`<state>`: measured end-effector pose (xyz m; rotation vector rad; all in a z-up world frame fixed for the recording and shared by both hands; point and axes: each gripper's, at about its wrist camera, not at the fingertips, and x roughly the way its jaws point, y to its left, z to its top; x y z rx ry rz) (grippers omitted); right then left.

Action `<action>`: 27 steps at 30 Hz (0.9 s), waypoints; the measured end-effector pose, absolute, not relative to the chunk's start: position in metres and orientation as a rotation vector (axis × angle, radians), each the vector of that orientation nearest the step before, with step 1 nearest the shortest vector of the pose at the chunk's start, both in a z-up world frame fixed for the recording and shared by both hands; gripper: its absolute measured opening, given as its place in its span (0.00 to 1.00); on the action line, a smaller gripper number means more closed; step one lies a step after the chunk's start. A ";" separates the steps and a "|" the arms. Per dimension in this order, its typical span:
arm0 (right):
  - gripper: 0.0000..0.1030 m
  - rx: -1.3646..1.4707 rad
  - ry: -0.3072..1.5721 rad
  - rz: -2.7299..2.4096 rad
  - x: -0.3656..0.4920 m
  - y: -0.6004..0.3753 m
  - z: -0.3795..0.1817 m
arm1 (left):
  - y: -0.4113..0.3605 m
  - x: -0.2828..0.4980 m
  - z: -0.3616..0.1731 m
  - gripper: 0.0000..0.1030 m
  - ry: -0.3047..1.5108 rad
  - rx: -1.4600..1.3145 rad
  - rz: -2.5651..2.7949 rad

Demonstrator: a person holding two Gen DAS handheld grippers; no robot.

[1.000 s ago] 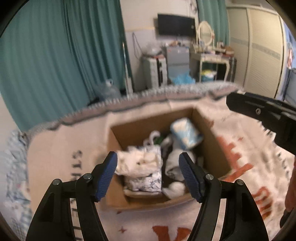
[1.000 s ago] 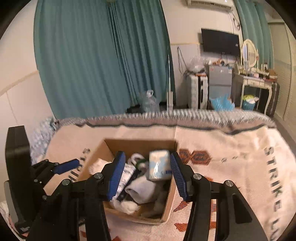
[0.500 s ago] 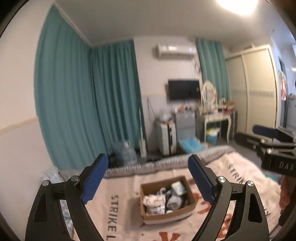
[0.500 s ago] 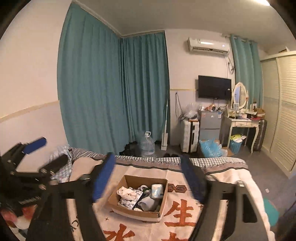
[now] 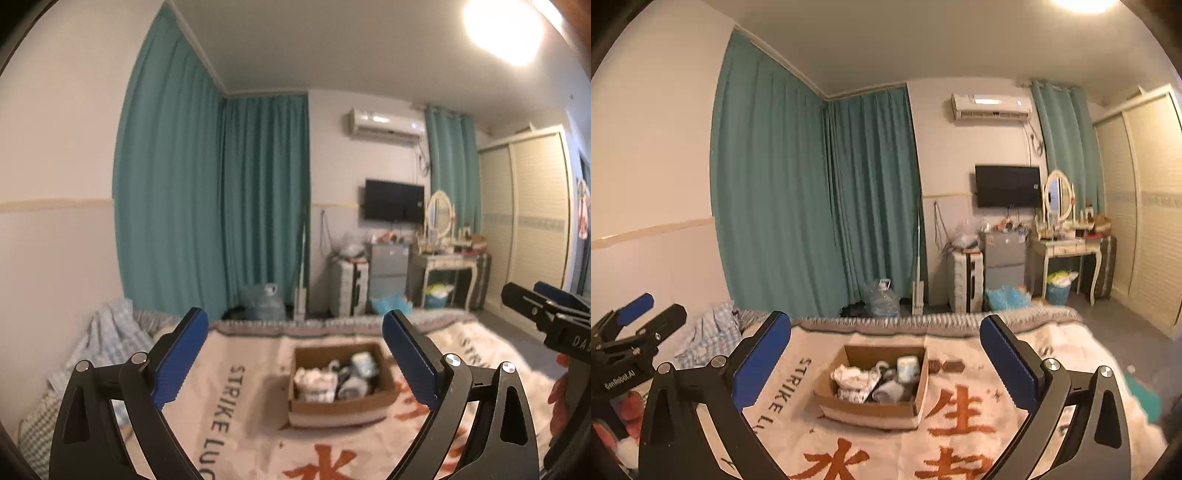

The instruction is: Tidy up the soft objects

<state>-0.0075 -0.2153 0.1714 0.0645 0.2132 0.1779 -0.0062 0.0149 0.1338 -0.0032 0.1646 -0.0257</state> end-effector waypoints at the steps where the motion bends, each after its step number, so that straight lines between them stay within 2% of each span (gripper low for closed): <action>1: 1.00 0.072 0.223 0.173 0.000 -0.216 0.155 | 0.013 0.001 0.120 0.94 0.189 0.007 -0.020; 7: 1.00 0.063 0.313 0.153 0.044 -0.216 0.076 | 0.008 0.044 0.055 0.94 0.326 0.026 -0.003; 11: 1.00 0.036 0.401 0.143 0.070 -0.212 0.037 | 0.006 0.045 0.030 0.94 0.380 0.046 0.016; 18: 1.00 0.034 0.428 0.152 0.081 -0.210 0.021 | 0.006 0.048 0.023 0.94 0.409 0.042 0.012; 27: 1.00 0.018 0.429 0.146 0.077 -0.204 0.026 | 0.008 0.051 0.026 0.94 0.409 0.040 -0.006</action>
